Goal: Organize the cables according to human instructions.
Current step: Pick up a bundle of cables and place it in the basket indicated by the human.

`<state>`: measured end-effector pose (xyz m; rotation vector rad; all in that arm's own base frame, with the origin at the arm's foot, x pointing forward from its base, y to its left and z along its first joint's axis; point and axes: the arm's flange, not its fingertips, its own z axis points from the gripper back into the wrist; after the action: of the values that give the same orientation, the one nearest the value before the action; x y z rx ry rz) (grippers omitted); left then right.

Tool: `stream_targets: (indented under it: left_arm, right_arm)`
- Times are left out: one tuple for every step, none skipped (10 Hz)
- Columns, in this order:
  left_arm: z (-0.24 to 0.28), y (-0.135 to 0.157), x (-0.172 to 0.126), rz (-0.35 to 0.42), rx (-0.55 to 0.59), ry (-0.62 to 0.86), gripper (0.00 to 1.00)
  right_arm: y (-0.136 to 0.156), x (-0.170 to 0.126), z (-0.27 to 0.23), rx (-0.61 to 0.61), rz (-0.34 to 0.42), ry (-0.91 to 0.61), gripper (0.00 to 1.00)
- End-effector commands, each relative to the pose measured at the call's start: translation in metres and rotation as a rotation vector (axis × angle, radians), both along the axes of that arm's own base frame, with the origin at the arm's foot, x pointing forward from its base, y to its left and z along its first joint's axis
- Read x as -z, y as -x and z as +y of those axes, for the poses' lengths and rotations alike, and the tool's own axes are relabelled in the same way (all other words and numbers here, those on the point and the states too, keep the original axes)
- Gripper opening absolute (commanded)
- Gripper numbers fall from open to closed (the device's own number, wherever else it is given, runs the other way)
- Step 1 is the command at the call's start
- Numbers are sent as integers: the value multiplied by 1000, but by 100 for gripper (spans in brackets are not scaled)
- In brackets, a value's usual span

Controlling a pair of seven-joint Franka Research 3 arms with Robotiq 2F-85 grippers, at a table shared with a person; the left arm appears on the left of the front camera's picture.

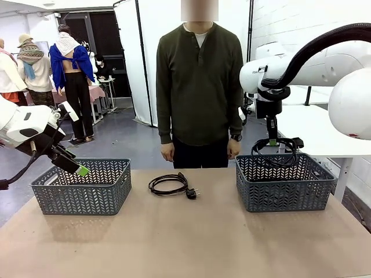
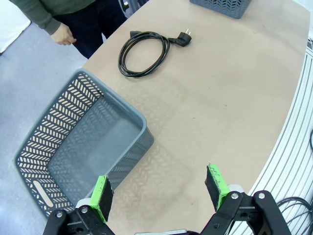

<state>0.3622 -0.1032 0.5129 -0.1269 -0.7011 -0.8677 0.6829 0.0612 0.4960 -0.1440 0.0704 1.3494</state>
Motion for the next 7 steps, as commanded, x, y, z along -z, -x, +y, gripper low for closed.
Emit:
stream_targets:
  left_arm:
    - [2, -1, 0, 2, -4, 4, 100]
    - [2, -1, 0, 2, -4, 4, 100]
    - [2, -1, 0, 2, -4, 4, 100]
    - [2, -1, 0, 2, -4, 4, 100]
    - [2, -1, 0, 2, -4, 4, 100]
    - [2, -1, 0, 2, -4, 4, 100]
    - [2, -1, 0, 2, -4, 4, 100]
  right_arm:
    - [7, 14, -12, -97, -4, -55, 0]
    - [7, 18, -16, -116, -14, -62, 0]
    - [5, 21, -18, -128, -15, -70, 0]
    - [4, 25, -19, -142, -1, -73, 0]
    - [2, 29, -20, -148, 2, -64, 0]
    - [1, 31, -20, -151, 4, -62, 0]
    - [-3, 32, -19, -149, 5, -66, 0]
